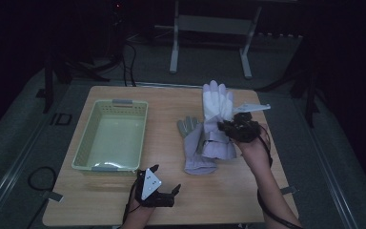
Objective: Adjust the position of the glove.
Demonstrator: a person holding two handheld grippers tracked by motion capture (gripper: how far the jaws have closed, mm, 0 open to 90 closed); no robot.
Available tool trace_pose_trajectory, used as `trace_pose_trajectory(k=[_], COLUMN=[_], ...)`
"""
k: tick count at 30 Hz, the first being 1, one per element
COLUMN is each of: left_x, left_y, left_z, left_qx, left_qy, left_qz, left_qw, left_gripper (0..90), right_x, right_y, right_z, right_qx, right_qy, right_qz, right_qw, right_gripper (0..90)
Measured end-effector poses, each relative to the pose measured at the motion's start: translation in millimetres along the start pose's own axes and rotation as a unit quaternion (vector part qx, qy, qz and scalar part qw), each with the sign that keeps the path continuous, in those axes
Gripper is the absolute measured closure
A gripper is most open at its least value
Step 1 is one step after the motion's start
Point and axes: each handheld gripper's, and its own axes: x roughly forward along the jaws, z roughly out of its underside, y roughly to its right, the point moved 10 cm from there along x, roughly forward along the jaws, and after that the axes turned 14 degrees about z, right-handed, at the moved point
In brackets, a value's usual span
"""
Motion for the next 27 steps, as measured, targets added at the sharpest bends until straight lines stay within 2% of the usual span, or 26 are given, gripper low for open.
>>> trace_pose_trajectory(k=[1,4,6,9,14,17,19,21,22,27], left_x=[0.0,-0.1,-0.2,0.0,-0.1,0.4,0.0,0.0,-0.1,0.1], left_y=[0.1,0.2,0.3,0.6,0.7,0.9,0.7,0.6,0.7,0.8], left_z=[0.0,-0.1,0.0,0.0,0.1,0.1,0.1,0.0,0.1,0.0], left_qx=[0.0,0.001,0.001,0.002,0.003,0.002,0.003,0.003,0.004,0.004], left_qy=[0.0,0.001,0.0,0.0,-0.001,-0.001,-0.001,0.0,-0.001,0.0], left_qz=[0.0,0.0,0.001,0.001,0.002,0.002,0.002,0.002,0.003,0.003], left_qw=[1.0,1.0,1.0,1.0,1.0,1.0,1.0,1.0,1.0,1.0], left_gripper=[0.0,0.0,0.0,0.0,0.0,0.0,0.0,0.0,0.0,0.0], right_x=[0.0,10.8,15.4,21.1,44.1,51.9,65.2,68.1,76.2,86.8], right_y=[0.0,-19.8,-27.2,-32.5,-43.4,-46.0,-46.8,-46.6,-45.9,-45.2], right_z=[0.0,3.2,6.1,10.4,26.5,30.6,37.1,38.8,44.1,52.6], right_qx=[0.0,-0.014,-0.015,-0.016,-0.018,-0.017,-0.019,-0.021,-0.022,-0.023], right_qy=[0.0,-0.016,-0.023,-0.031,-0.062,-0.071,-0.083,-0.087,-0.098,-0.111], right_qz=[0.0,-0.008,-0.014,-0.016,-0.015,-0.013,-0.009,-0.008,-0.005,0.002], right_qw=[1.0,0.9997,0.9995,0.9993,0.9978,0.9972,0.9963,0.996,0.995,0.9936], right_gripper=[80.4,80.4,80.4,80.4,80.4,80.3,80.3,80.3,80.2,79.2])
